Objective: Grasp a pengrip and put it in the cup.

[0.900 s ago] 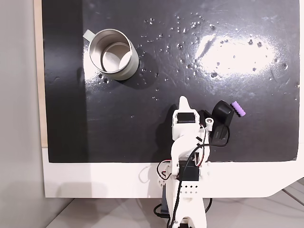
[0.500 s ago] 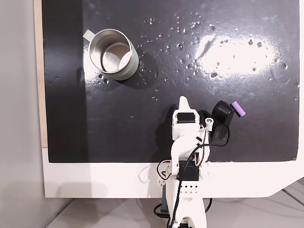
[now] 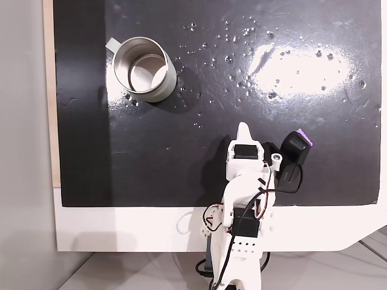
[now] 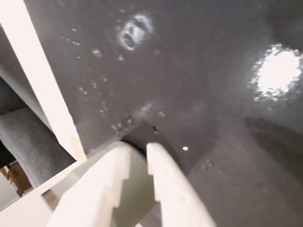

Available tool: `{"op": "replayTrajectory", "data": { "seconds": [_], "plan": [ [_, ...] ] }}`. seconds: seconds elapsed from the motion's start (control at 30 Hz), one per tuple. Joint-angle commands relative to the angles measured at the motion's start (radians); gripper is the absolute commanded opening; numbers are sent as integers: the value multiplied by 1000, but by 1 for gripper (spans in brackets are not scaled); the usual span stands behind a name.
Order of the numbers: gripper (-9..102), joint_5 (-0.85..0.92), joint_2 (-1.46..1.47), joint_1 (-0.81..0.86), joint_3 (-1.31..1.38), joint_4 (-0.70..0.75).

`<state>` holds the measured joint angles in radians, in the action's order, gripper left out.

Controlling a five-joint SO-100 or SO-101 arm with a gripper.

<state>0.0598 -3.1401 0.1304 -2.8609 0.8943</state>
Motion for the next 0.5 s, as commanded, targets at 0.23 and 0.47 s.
{"op": "replayTrajectory", "data": {
  "seconds": [0.23, 0.47],
  "plan": [
    [0, -17, 341, 101, 454, 104],
    [0, -38, 499, 233, 710, 241]
  ]
}}
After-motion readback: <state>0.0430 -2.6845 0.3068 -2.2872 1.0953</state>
